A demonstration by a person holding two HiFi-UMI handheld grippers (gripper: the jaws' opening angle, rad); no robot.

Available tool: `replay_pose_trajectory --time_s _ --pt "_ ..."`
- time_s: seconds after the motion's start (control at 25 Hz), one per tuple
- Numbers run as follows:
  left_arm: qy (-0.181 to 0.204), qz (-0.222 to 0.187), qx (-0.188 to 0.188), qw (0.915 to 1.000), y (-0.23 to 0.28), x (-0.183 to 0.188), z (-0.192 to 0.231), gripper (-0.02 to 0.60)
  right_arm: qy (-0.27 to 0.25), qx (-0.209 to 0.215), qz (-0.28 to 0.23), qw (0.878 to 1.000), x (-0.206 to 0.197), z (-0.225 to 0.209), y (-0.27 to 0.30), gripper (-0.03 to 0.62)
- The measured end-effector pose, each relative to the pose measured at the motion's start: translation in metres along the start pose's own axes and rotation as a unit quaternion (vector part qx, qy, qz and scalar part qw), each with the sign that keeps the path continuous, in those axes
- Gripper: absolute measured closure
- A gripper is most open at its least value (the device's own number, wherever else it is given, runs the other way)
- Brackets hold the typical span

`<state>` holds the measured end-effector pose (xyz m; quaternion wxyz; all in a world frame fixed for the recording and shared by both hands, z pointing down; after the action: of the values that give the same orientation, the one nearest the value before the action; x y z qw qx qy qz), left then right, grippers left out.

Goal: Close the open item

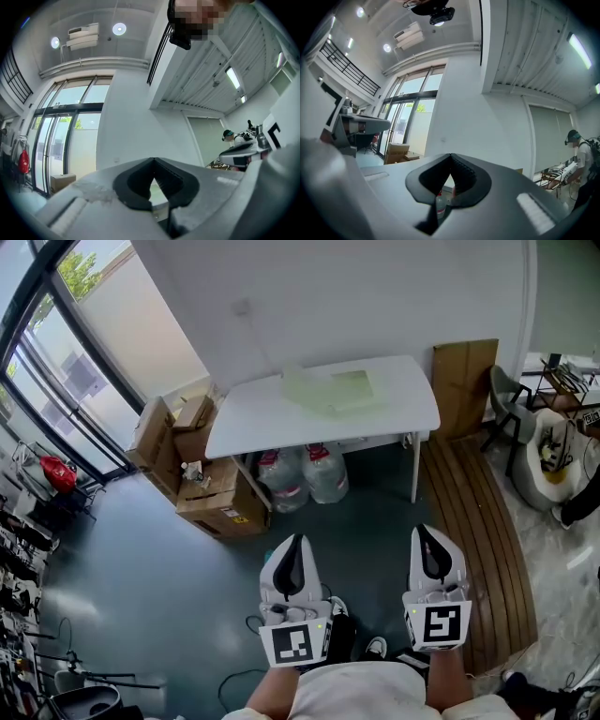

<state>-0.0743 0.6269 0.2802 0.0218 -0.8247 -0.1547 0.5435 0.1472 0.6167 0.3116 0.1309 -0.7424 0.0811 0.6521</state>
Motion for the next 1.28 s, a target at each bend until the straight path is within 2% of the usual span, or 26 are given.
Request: replay_pose_trajectory --time_s 0.24,0.48,0.68,0.88,1.28 --pt "-0.011 -0.01 -0.002 0.9999 0.018 -0.007 0.005 0.581 -0.029 0.003 0.014 0.999 0.002 0.005 0.021 0.592" --pt "-0.033 -0.011 0.0 0.9994 0.049 -0.031 0.012 0.581 -0.037 -0.014 0.019 0.999 -0.01 0.0 0.056 0.592" --pt "-0.038 0.002 0.005 0.9993 0.079 -0.06 0.03 0.581 -0.066 0.003 0.026 0.997 -0.012 0.011 0.106 0.592" --pt "-0.053 0.008 0.012 0.9985 0.117 -0.089 0.054 0.581 -0.073 0.011 0.038 0.997 -0.02 0.021 0.16 0.592" --pt "-0.082 0.019 0.02 0.9962 0.196 -0.135 0.106 0.581 -0.095 0.004 0.061 0.994 -0.027 0.032 0.258 0.592"
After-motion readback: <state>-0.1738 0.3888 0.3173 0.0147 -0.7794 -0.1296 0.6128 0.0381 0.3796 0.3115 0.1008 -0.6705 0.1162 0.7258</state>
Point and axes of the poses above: the fingertips, and each gripper's own axes: y forward along the fingers, z to its left, x out of its top, the point moved 7 cm from there along -y, backward along the fingers, and after that the axes turned 14 degrees about y, right-handed, at the moved point
